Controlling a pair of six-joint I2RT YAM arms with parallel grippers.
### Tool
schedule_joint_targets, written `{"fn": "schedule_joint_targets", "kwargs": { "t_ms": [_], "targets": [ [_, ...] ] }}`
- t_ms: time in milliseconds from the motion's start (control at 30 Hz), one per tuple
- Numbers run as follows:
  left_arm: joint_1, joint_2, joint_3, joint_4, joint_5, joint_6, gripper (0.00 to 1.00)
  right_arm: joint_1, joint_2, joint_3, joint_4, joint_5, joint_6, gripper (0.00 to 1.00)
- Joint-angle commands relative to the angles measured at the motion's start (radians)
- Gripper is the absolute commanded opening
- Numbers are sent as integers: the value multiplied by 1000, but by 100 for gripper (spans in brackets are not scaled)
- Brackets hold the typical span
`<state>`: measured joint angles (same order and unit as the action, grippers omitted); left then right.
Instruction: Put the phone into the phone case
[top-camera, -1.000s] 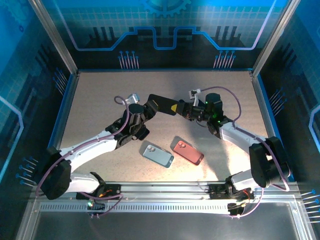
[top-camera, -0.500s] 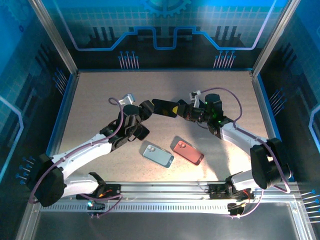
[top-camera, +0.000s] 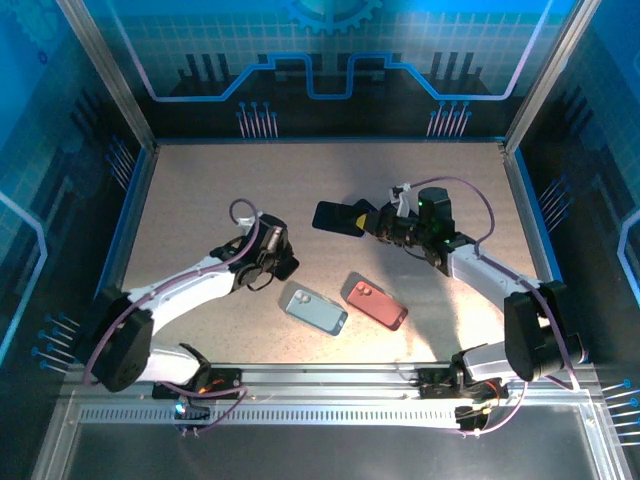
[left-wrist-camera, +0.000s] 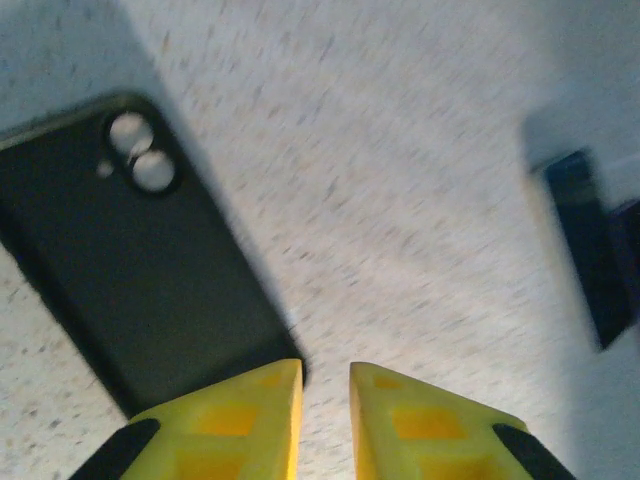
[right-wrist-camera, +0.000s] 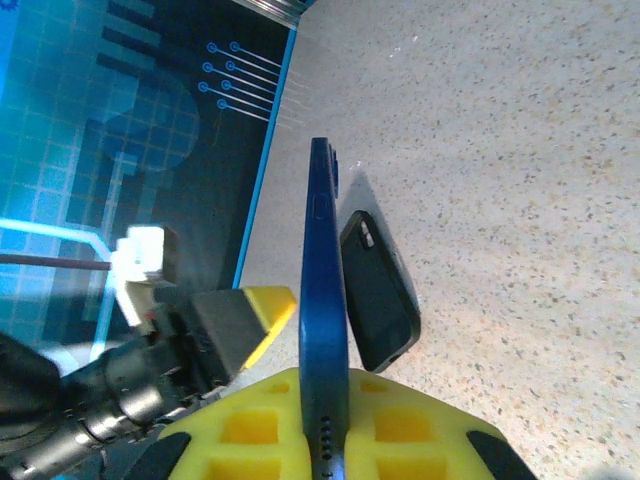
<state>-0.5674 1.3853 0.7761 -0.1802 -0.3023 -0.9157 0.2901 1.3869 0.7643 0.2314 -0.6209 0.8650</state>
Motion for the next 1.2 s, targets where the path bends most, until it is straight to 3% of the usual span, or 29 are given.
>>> {"fn": "schedule_joint_targets", "kwargs": {
  "t_ms": [0,133,500,1167],
  "targets": [
    [3,82,60,-102,80,56,17,-19,-41,4,-39,-42,-52,0],
    [3,184,88,-114,96,64,8,-39,-45,-2,-40,-70,-52,0],
    [2,340,149,-88,167,35,2,-85,-56,-1,-89,-107,-75,0],
    [-74,512,336,133,253,-173,1,-153,-191,-44,-264,-104,-146,0]
  ]
}}
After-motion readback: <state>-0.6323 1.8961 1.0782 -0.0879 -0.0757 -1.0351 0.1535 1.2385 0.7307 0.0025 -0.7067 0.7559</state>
